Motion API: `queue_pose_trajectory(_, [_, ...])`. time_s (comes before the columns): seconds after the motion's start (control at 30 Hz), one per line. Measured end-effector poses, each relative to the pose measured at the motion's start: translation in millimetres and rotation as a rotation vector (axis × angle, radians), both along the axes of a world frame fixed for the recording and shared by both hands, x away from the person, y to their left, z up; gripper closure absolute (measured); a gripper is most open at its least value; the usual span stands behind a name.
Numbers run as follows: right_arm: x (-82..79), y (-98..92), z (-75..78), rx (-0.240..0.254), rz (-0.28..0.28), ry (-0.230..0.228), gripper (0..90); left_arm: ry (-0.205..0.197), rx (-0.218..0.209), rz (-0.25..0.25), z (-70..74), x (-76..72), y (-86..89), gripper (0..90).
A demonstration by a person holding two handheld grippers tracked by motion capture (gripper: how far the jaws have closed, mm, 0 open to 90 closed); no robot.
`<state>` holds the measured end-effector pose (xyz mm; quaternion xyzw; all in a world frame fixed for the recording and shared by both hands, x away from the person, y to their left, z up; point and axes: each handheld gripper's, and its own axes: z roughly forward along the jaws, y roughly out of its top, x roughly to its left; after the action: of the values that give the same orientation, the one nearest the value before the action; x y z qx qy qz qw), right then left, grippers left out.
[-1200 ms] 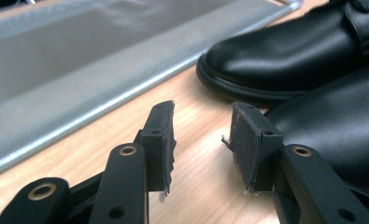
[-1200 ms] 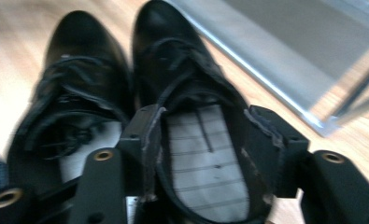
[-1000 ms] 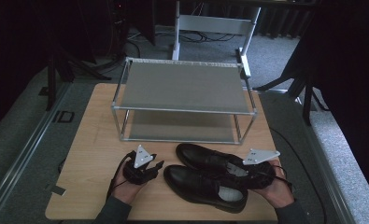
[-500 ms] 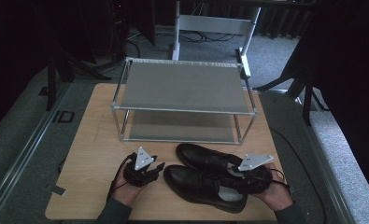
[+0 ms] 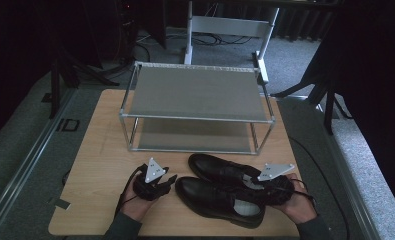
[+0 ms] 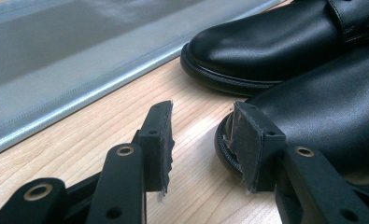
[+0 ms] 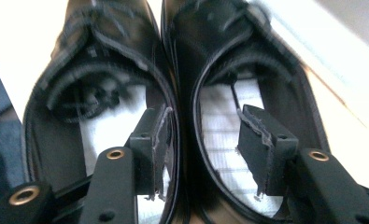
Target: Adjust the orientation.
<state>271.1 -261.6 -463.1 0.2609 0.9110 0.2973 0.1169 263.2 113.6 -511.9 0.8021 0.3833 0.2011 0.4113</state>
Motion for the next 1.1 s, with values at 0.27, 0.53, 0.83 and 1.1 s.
queue_pose_trajectory(0.27, [-0.5, -2.6, -6.4, -0.067, -0.015, 0.029, 50.9, 0.003, -0.009, -0.007, 0.0, -1.2, -2.8, 58.9])
queue_pose_trajectory(0.53, [7.3, 4.4, -14.5, -0.130, 0.008, 0.093, 49.0, 0.018, -0.022, -0.079, 4.4, -16.2, -17.9, 58.9])
queue_pose_trajectory(0.83, [11.6, 8.7, -19.1, -0.188, 0.020, 0.126, 51.0, 0.074, -0.003, -0.260, -7.6, -56.3, -52.7, 59.5])
queue_pose_trajectory(1.1, [14.2, 10.8, -18.5, -0.220, 0.026, 0.149, 52.6, 0.164, 0.005, -0.339, -30.0, -67.9, -70.8, 62.6])
